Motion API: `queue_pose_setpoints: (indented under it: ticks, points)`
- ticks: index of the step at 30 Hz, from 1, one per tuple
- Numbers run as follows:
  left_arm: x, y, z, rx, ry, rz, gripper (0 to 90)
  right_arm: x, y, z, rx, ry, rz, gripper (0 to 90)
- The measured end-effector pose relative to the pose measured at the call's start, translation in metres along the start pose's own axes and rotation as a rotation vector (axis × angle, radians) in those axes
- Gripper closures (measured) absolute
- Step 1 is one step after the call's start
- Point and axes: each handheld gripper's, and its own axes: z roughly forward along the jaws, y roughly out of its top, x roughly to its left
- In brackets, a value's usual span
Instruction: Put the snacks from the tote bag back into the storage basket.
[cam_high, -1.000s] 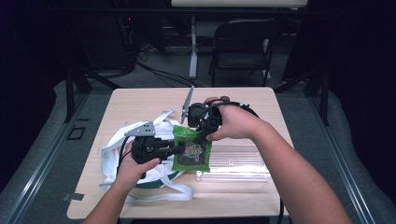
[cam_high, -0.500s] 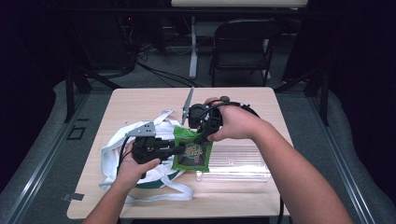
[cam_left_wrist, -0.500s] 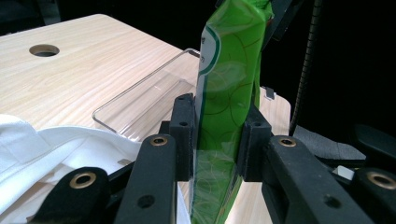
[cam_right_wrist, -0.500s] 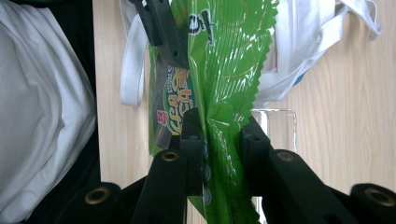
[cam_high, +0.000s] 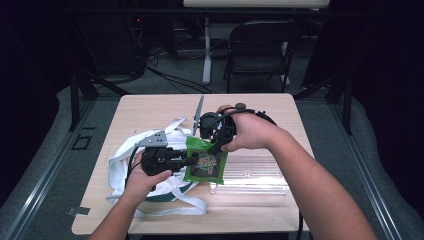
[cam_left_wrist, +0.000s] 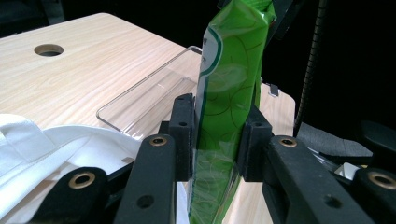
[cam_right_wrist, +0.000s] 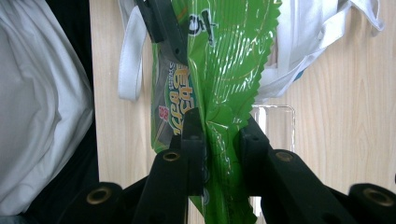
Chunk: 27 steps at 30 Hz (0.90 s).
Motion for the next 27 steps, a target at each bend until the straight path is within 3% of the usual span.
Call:
queue_pose_setpoints:
  ticks: [9, 18, 27]
  points:
    - [0.004, -0.001, -0.002, -0.036, -0.019, -0.059, 63.8, 0.0, 0.0, -0.003, -0.019, -0.012, -0.002, 76.8]
    - [0.007, -0.002, -0.001, -0.036, -0.011, -0.076, 55.4, -0.004, -0.007, -0.006, -0.012, -0.034, 0.011, 76.7]
    - [0.009, -0.003, -0.002, -0.032, 0.0, -0.086, 55.3, -0.007, -0.018, -0.008, -0.007, -0.048, 0.026, 76.7]
